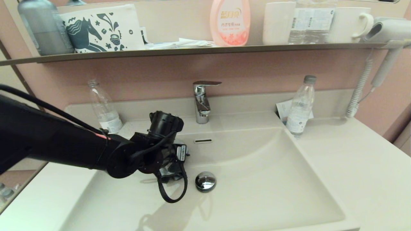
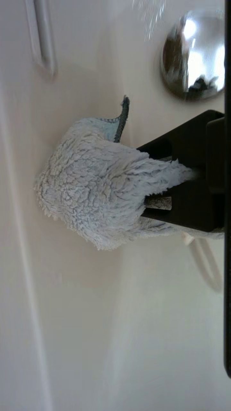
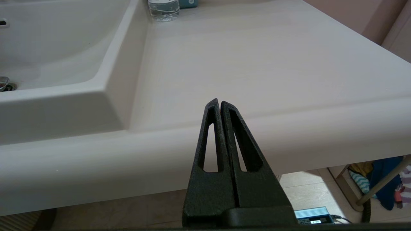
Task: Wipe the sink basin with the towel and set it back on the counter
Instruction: Wipe the sink
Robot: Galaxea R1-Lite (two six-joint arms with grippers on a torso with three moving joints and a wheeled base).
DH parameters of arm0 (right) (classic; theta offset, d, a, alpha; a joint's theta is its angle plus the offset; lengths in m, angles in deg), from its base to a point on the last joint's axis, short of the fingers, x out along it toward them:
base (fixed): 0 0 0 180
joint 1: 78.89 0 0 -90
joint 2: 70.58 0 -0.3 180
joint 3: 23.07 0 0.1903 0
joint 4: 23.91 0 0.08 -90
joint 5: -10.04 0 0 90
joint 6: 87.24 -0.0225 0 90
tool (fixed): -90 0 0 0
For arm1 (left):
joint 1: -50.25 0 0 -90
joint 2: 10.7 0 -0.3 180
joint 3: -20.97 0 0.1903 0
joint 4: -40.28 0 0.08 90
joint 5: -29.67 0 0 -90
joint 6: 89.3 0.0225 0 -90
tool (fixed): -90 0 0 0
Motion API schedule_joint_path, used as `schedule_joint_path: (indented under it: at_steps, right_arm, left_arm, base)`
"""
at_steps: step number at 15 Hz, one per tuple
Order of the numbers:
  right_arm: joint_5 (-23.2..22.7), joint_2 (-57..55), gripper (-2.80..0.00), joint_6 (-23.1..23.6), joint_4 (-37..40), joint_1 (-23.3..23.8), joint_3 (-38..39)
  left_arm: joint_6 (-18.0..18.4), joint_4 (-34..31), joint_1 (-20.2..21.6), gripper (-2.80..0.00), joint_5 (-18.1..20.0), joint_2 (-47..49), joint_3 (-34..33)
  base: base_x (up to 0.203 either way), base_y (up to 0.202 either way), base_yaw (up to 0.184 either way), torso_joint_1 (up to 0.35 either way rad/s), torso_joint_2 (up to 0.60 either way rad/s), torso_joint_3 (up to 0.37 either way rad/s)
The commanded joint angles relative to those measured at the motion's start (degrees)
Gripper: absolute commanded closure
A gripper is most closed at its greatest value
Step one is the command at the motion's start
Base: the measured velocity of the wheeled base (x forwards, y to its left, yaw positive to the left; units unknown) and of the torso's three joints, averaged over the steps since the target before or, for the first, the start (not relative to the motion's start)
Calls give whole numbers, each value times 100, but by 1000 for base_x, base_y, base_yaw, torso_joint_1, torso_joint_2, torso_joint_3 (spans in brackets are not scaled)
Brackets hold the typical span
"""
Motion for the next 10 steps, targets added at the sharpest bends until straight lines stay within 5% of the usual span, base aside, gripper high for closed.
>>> schedule_joint_path:
  at_steps: [1, 6, 10]
  right_arm:
    - [0, -7, 0, 0, -2, 0, 0]
    - [0, -7, 0, 0, -2, 0, 0]
    - [0, -7, 0, 0, -2, 0, 0]
  left_arm:
    - [-155, -192, -248, 0, -94, 141, 271]
    - [-288, -413, -637, 0, -307, 315, 621]
    - [-260, -562, -457, 0, -312, 311, 708]
  base:
    - [0, 0, 0, 0, 0, 0]
    - [0, 0, 0, 0, 0, 0]
    - [0, 0, 0, 0, 0, 0]
